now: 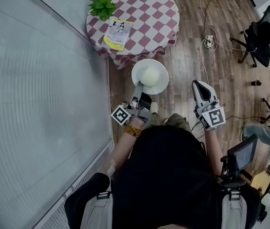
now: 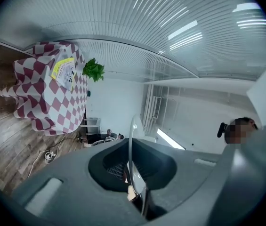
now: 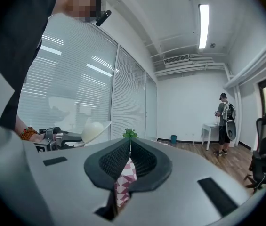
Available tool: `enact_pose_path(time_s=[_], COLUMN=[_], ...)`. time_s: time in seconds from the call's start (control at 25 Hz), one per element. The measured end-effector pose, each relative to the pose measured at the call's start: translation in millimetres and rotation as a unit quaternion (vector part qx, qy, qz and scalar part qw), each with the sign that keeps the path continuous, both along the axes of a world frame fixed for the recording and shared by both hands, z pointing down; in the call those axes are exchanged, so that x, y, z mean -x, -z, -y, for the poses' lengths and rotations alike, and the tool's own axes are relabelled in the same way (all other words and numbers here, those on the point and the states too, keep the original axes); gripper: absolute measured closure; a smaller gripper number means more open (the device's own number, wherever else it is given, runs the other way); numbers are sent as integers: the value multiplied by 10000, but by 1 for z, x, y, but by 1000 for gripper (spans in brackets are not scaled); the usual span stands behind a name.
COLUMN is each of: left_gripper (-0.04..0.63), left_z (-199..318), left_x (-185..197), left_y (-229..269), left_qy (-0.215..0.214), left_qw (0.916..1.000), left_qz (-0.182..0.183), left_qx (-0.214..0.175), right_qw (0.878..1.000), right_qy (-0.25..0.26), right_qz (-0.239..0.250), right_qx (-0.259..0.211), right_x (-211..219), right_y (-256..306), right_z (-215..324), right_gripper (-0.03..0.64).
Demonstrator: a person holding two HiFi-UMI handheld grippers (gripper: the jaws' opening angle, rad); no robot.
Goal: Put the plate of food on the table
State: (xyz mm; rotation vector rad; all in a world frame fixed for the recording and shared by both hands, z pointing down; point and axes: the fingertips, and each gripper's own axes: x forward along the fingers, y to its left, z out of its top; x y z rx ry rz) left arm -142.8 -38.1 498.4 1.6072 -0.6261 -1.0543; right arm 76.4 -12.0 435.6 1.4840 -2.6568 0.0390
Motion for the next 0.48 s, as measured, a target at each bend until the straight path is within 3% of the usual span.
enact_pose_path(time_s=[0.28,0.48], left_gripper=[577,577], left_z=[37,81], left_x=[4,1], left_y=[-2,-3], left_qy=[83,188], left_qw=[9999,9997], left_qz=[76,179], left_qx=[-5,38], right_qw=[10000,9998], right_qy=[-1,159], right_qz=[-27,82], right_qx=[50,96], right_x=[-3,-5], right_y=[-7,-18], right_z=[34,88], right_gripper=[604,604])
